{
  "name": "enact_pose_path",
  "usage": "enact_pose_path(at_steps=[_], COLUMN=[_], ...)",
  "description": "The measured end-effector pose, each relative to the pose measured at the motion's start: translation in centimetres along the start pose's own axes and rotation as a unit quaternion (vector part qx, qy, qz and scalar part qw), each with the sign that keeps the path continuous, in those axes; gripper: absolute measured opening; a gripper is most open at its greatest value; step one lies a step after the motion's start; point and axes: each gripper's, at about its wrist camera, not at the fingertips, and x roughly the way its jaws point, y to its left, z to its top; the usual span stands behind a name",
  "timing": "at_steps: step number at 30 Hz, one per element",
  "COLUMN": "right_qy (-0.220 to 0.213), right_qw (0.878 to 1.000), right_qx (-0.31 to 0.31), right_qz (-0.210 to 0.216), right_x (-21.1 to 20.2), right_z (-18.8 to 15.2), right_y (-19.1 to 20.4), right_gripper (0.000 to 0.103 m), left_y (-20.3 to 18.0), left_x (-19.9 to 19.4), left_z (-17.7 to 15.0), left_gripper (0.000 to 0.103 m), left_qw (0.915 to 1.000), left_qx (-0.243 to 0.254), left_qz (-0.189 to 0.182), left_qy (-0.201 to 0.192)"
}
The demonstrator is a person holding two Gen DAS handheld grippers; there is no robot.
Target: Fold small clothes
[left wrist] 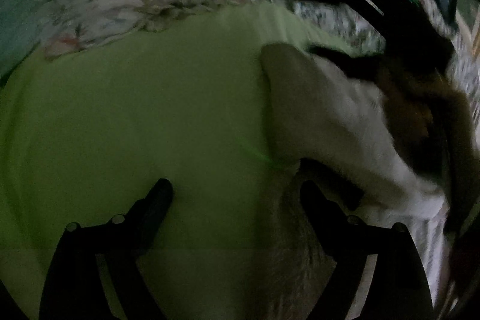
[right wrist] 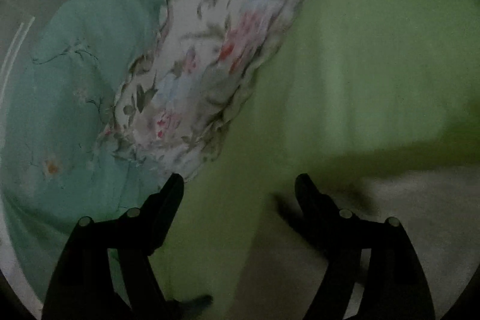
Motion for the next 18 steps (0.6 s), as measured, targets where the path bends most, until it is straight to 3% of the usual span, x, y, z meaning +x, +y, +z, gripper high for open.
enact_pose_path(at_steps=[6, 11, 13, 15, 17, 18], right_qy=[-0.072, -0.113, -0.116, -0.105, -0.114, -0.126], right_qw=[0.995, 0.986, 0.981, 0.971, 0.952, 0.946], right_qx=[-0.004, 0.049, 0.068, 0.08, 0.091, 0.1], right_qz=[-0.07, -0.114, -0.138, -0.202, -0.27, -0.281], right_x=[-12.1, -20.8, -23.4, -25.1, -27.1, -28.1], right_z=[-6.0, -12.7, -15.2, -17.0, -18.0, -18.3], right_y=[-1.7, -4.7, -6.1, -7.9, -9.6, -10.1], right_gripper=[0.078, 0.078, 0.078, 0.076, 0.073, 0.073], left_y=[0.3, -3.1, -3.5, -3.4, -3.2, -3.2], left_x=[-0.9, 1.0, 2.8, 4.8, 4.7, 4.2], left_z=[1.9, 4.4, 5.1, 5.4, 5.2, 5.1], left_gripper=[0.087, 0.087, 0.087, 0.085, 0.085, 0.085], left_qw=[0.9985, 0.9998, 0.9979, 0.9937, 0.9932, 0.9928], left_qx=[-0.046, 0.007, 0.021, 0.034, 0.037, 0.04], left_qz=[-0.029, 0.019, 0.055, 0.091, 0.092, 0.095], left_qy=[0.004, 0.008, 0.028, 0.057, 0.061, 0.061])
